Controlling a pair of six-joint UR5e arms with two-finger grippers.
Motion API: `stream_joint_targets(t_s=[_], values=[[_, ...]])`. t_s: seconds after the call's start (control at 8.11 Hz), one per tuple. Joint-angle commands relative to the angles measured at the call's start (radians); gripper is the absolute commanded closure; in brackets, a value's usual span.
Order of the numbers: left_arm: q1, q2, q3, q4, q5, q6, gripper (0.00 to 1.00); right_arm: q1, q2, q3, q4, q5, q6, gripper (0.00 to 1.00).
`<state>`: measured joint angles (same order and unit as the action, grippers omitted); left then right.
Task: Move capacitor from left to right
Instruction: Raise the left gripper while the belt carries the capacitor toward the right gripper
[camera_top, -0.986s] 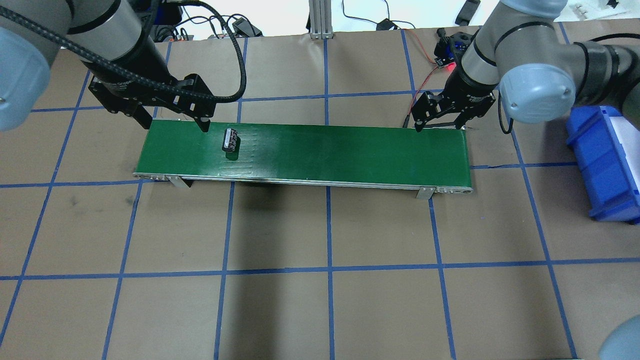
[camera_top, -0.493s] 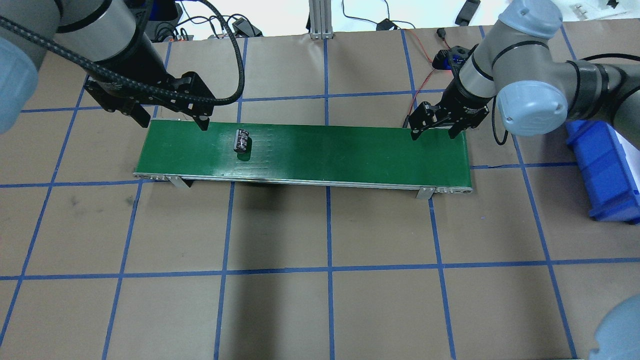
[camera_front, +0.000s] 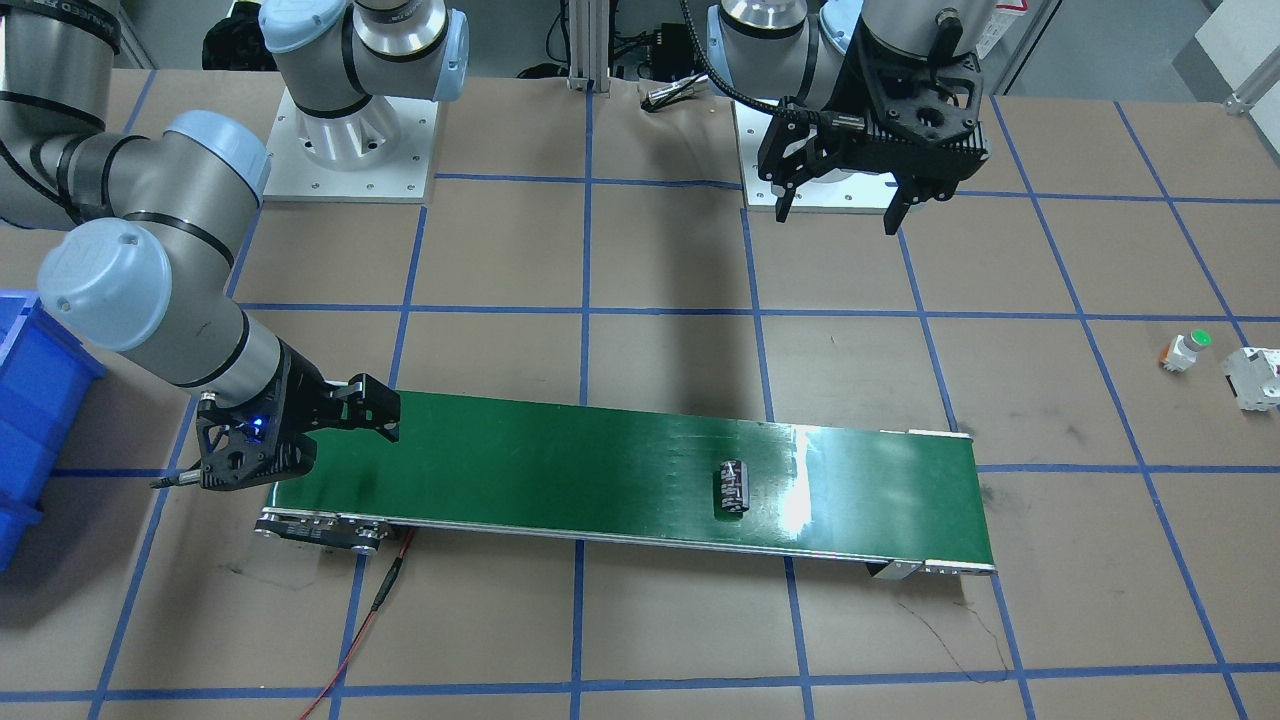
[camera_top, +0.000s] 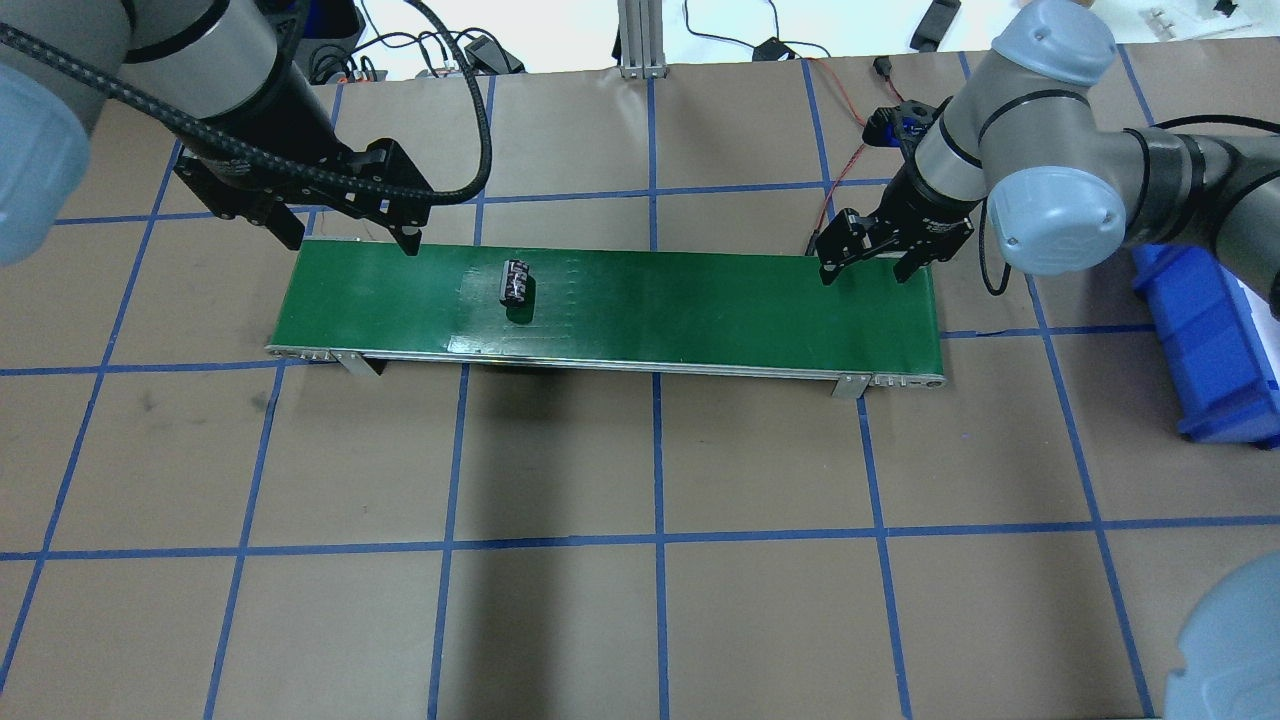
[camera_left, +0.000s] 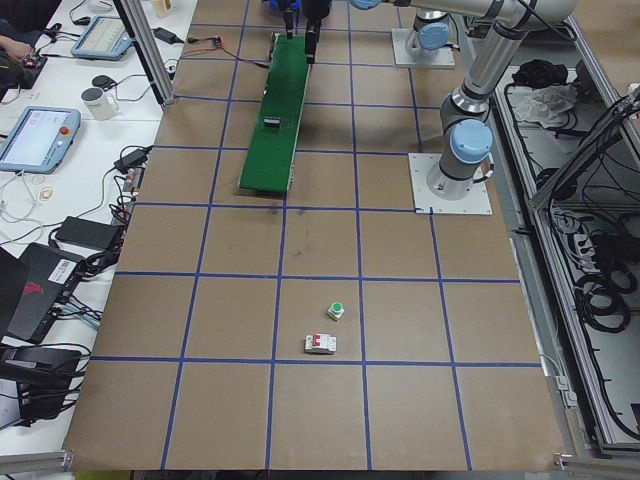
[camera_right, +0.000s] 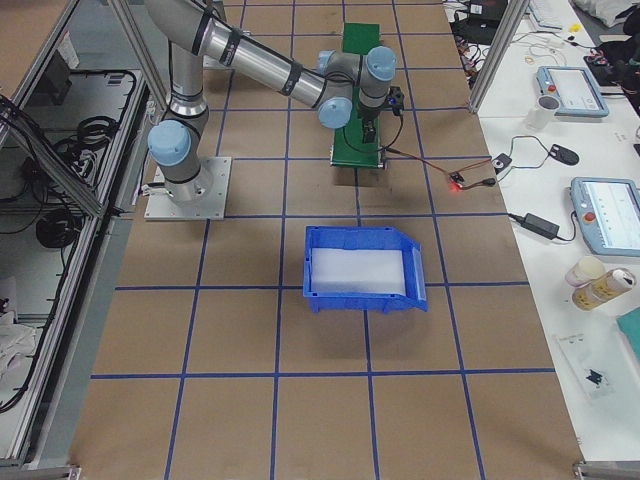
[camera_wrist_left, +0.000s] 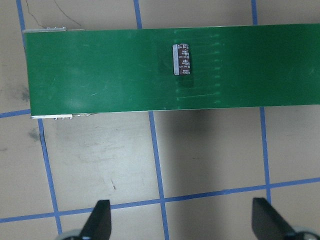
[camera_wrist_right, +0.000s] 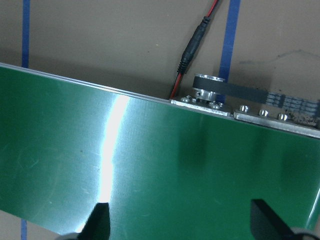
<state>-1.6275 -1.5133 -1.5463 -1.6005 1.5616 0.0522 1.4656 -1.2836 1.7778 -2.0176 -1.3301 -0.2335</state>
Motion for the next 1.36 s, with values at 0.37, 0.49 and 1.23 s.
stream_joint_targets(t_s=[0.37,0.49,1.23], values=[[0.001,-0.007,0.0,0.033,-0.002,-0.002,0.0,-0.001,0.027,0.006,-0.007,-0.006,-0.009,0.0],[0.001,-0.007,-0.002,0.036,-0.002,-0.003,0.0,0.001,0.027,0.006,-0.007,-0.006,-0.009,0.0],[0.001,-0.008,-0.002,0.048,-0.002,-0.003,0.0,0.001,0.03,0.006,-0.007,-0.001,-0.009,0.0]])
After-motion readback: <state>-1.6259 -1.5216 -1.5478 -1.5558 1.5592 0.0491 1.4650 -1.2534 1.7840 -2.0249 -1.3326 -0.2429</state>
